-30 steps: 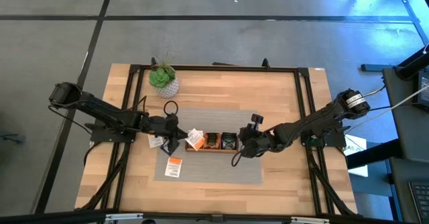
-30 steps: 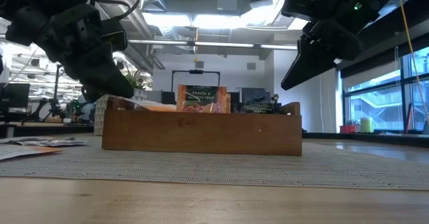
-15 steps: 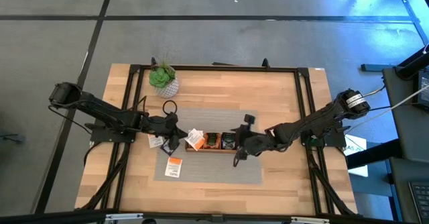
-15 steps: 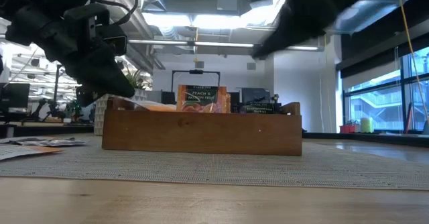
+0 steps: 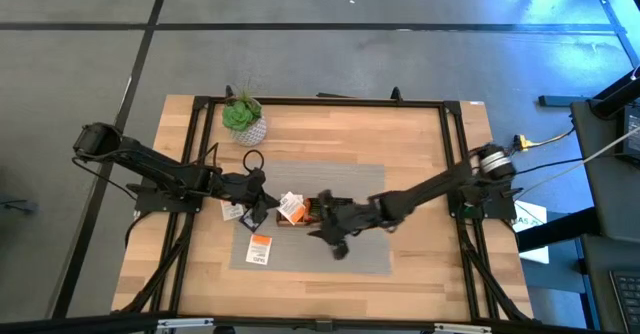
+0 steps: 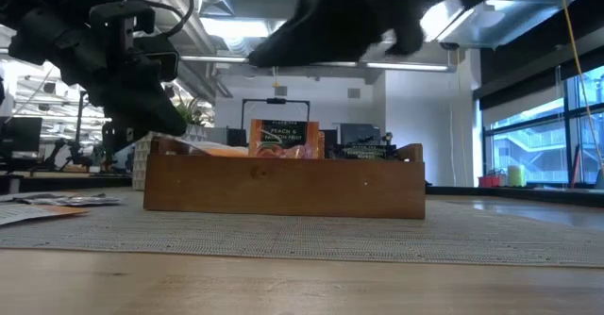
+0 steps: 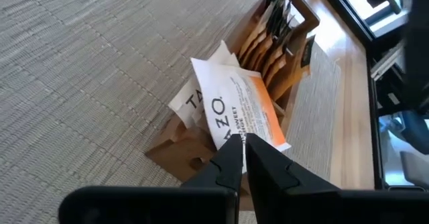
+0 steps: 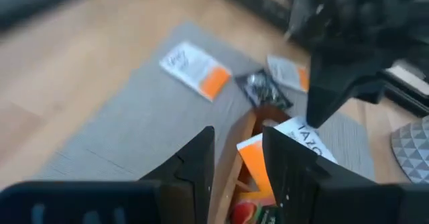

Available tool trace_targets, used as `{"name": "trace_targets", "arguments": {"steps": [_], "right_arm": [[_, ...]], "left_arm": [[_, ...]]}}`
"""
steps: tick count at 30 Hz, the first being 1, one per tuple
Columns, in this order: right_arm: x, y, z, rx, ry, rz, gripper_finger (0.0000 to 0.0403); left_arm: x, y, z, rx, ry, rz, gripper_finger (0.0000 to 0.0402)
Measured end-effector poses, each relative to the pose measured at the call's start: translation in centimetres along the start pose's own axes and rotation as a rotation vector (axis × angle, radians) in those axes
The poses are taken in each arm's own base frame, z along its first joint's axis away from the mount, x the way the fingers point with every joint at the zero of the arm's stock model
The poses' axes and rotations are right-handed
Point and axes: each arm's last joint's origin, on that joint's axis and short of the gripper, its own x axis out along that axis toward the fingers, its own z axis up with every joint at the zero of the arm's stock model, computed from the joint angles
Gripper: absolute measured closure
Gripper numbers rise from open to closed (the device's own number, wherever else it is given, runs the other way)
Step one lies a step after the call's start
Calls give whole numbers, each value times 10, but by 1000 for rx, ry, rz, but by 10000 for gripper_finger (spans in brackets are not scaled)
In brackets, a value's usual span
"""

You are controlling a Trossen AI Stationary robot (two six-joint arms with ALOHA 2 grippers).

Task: Pick & Place Tea
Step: Put the white tea bag into the left section of the wooden organizer

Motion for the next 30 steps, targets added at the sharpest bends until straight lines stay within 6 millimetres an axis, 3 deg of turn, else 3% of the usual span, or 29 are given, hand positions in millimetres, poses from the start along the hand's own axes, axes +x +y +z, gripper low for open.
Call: {"name": "trace_targets", "arguments": {"steps": [7,13,19,30], "right_arm": [[45,-7,6,-163,256,-59,274],[67,-4,5,-269,311,-70,274],[79,0,-5,-349,363,-90,274],[84,-26,-9,-296,346,-191,274]], "left_arm": [[-1,-2,1,-1,6,-25,386],[-4,-4,2,5,7,-56,382],[-8,-8,5,5,0,-102,382],[-10,-9,7,4,-13,-113,380]]}}
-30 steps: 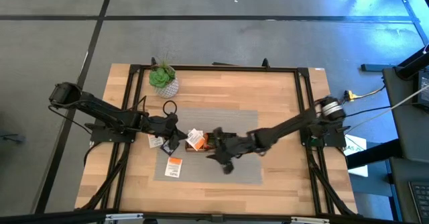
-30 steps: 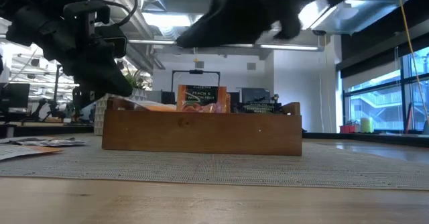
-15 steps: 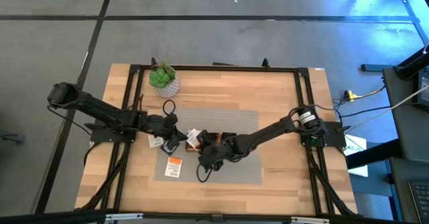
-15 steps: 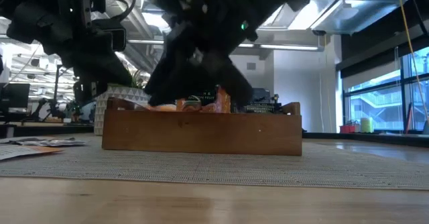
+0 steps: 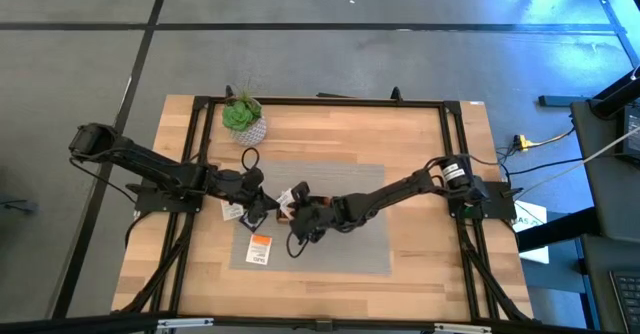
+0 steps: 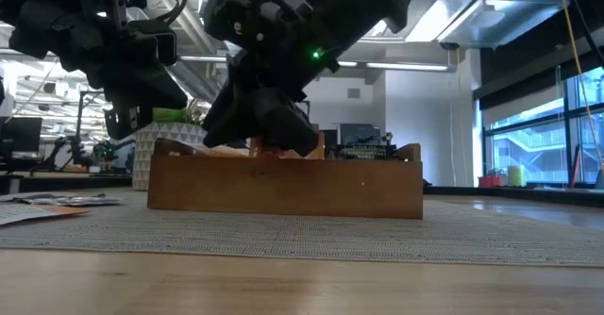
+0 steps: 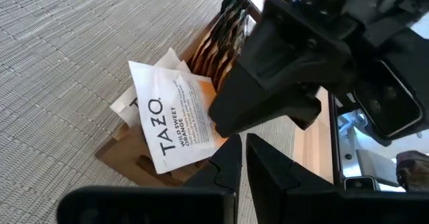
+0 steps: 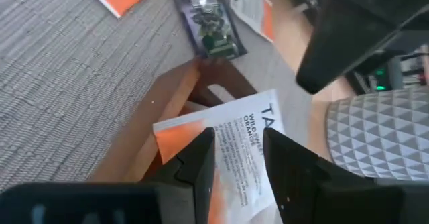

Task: Pick & Place Tea
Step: Put the white tea bag into the left section of the wooden organizer

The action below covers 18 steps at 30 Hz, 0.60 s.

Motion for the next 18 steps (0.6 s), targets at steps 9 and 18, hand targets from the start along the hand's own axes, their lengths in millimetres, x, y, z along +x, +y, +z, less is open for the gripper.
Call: {"name": "trace_targets", "arguments": {"steps": [9,18], "right_arm": [[-7,-2,4,-55,7,-16,274],[-7,6,5,-73,6,9,274]], "left_arm": [[0,0,0,0,1,0,380],[0,0,0,10,0,1,380]]}}
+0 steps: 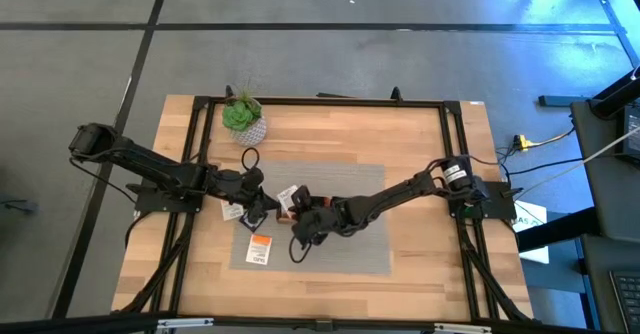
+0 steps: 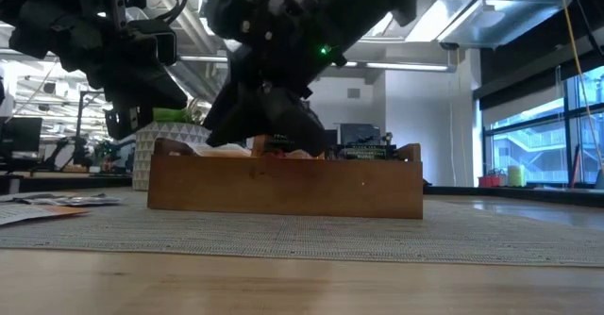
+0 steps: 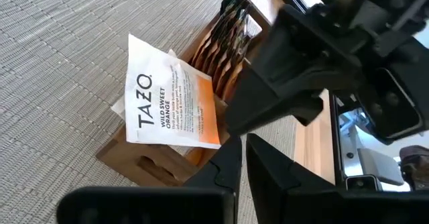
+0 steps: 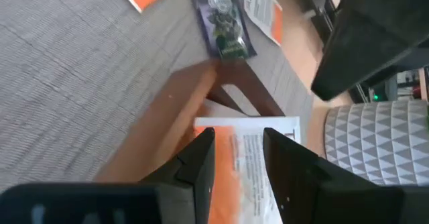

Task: Pick & Place Tea
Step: Put the white tea bag into the left section of the wooden organizer

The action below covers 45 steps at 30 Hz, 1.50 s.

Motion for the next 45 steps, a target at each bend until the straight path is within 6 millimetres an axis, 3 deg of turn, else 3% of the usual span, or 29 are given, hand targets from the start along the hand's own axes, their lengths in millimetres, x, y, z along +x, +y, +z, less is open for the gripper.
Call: {"name": "trace_targets", "arguments": {"steps": [9,24,31,35,40,45], "right_arm": [[15,-9,-16,24,36,6,274],[8,-20,-7,116,-4,-98,274],[-36,-29,-7,185,88,-38,274],[-71,-23,-27,318,120,-21,274],[-129,-7,-57,480,102,-133,274],[-172,1,-81,667,-9,-193,274]], "left_arm": [[0,0,0,-11,-6,6,380],[0,3,3,-19,-103,89,380],[0,10,12,16,-117,103,380],[0,16,18,48,-122,113,380],[-1,18,28,64,-126,37,380],[-2,15,53,59,-63,-107,380]]}}
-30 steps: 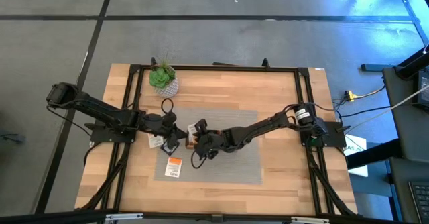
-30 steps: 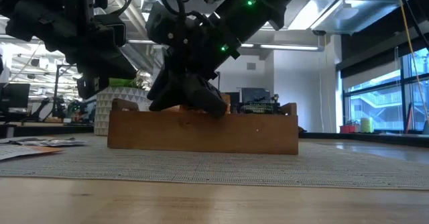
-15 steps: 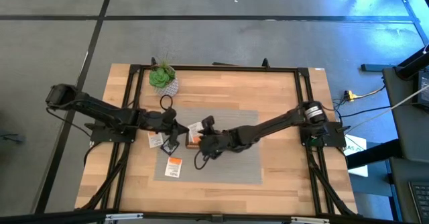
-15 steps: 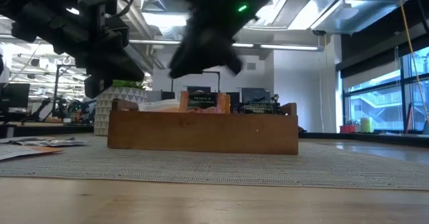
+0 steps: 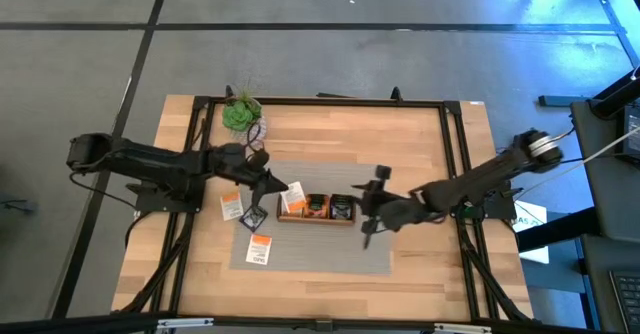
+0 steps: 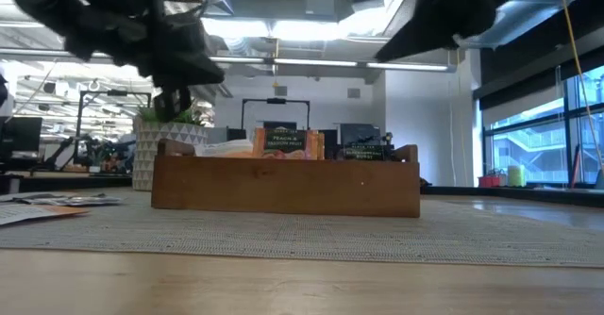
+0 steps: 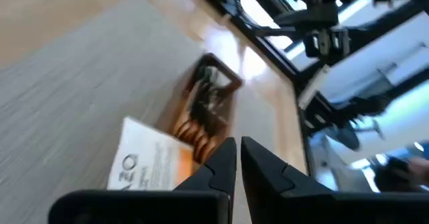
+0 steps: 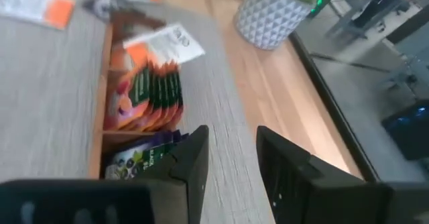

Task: Pick & Place Tea
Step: Put the white tea bag into the left section of the wooden organizer

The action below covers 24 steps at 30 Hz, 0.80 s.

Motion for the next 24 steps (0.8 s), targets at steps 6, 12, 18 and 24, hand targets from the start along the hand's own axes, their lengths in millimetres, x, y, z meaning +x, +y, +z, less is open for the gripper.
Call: {"name": "trace_targets", "arguments": {"steps": [6,12,18,24], "right_arm": [[-11,-9,-24,99,-87,-18,274],[-2,-13,-49,83,-45,-44,274],[4,-18,-58,79,-21,-68,274],[7,-22,-58,94,-11,-83,274]], "left_arm": [[12,-3,33,63,66,-49,380],[17,-3,47,219,52,-63,380],[17,-2,48,297,53,-61,377],[17,1,44,220,97,-37,328]]}}
